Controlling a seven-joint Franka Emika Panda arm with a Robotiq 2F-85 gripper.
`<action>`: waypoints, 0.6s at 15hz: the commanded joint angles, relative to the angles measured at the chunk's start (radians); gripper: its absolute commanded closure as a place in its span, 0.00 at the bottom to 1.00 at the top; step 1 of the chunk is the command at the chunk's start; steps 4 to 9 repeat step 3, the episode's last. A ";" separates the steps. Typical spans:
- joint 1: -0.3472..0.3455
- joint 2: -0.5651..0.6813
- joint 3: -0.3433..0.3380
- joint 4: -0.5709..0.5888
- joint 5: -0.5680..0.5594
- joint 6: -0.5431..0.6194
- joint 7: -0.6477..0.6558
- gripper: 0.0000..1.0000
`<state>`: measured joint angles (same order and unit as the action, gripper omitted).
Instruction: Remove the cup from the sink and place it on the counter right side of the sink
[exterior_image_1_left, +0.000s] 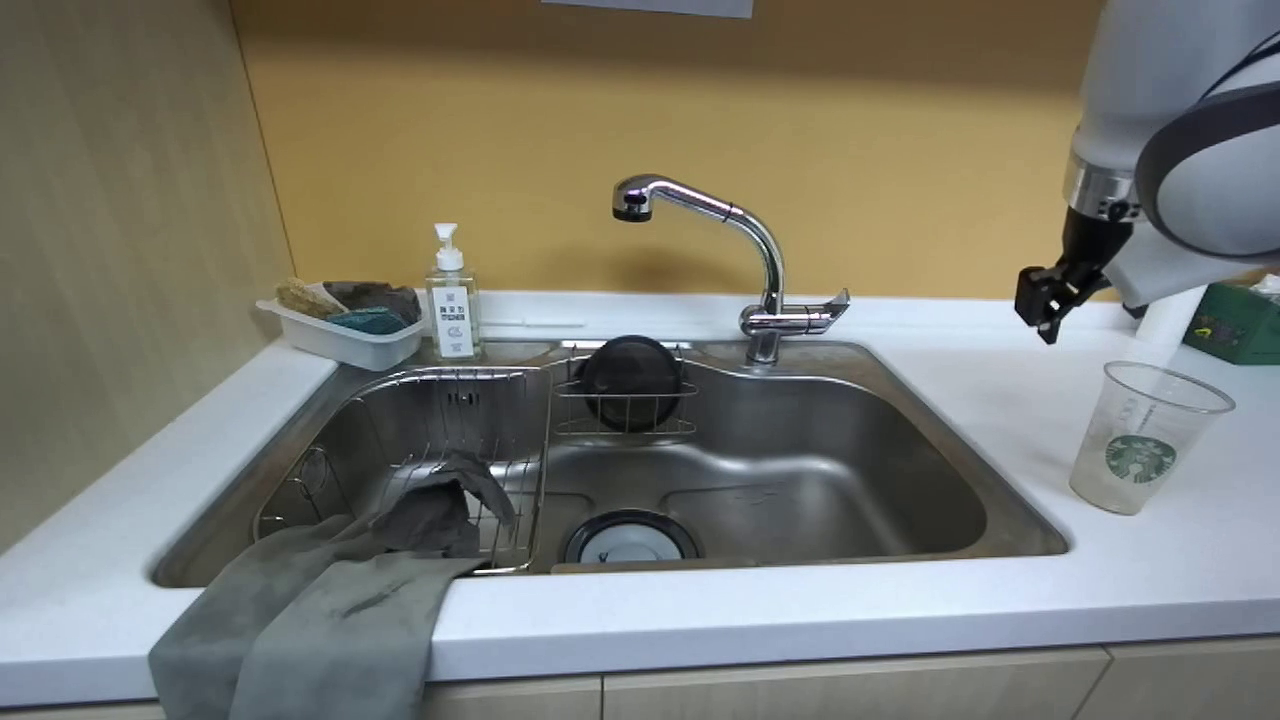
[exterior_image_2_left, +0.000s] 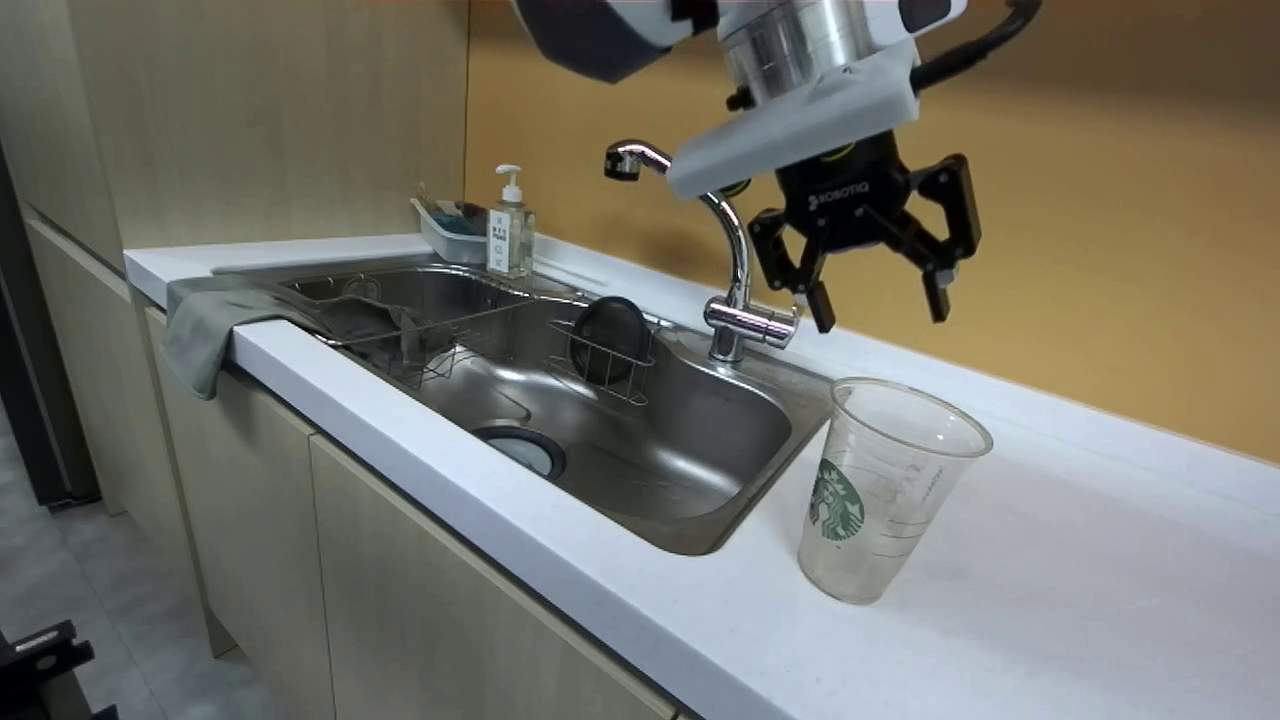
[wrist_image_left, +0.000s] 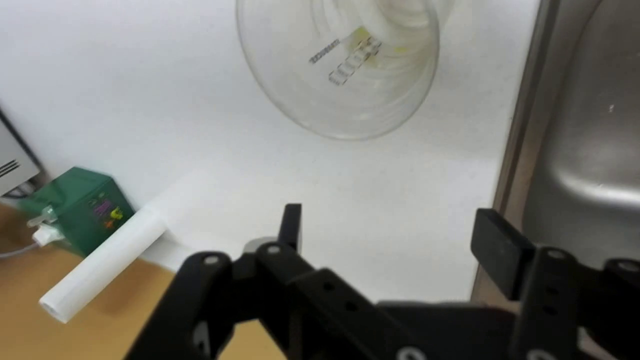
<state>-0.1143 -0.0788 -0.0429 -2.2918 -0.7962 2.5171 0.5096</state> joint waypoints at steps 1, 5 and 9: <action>0.007 0.010 0.029 0.092 -0.213 -0.068 0.203 0.00; 0.028 0.018 0.041 0.116 -0.238 -0.136 0.233 0.00; 0.028 0.018 0.041 0.116 -0.238 -0.136 0.233 0.00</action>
